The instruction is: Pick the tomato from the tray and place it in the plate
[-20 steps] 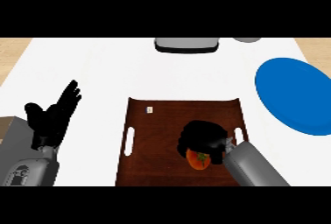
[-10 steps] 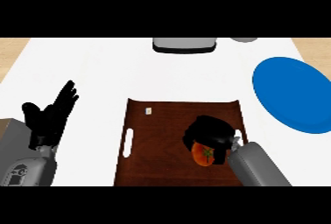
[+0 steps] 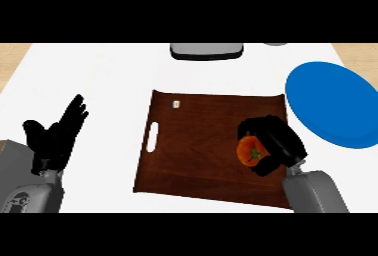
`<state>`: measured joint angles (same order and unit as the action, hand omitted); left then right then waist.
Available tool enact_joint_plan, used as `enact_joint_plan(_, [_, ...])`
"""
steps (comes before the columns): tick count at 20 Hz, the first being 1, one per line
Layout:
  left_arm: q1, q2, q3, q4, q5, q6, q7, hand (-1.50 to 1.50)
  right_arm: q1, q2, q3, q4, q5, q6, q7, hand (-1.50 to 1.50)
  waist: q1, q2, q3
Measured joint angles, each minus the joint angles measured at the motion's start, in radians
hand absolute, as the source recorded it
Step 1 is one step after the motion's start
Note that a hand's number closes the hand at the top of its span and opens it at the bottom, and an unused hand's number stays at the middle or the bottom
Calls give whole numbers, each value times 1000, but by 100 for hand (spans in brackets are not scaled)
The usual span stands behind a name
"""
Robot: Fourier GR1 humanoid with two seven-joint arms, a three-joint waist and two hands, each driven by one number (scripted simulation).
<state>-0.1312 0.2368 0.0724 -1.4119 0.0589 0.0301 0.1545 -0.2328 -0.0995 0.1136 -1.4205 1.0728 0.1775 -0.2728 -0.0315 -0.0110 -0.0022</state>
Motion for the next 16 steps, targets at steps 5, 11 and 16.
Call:
enact_joint_plan(5, [-21, 3, 6, 4, 3, -1, 10, 0, 28, 23, -101, -195, -12, -131, 88, 150, -3, 2, 1])
enact_joint_plan(11, [-20, 0, 3, 8, -6, -10, 0, 0, 17, 28, -230, -313, -72, -150, 207, 150, 18, 7, 2])
enact_joint_plan(16, [-39, -10, 0, 6, -8, -12, 15, 0, -26, -34, -387, -233, -196, -148, 207, 150, 28, 10, 2])
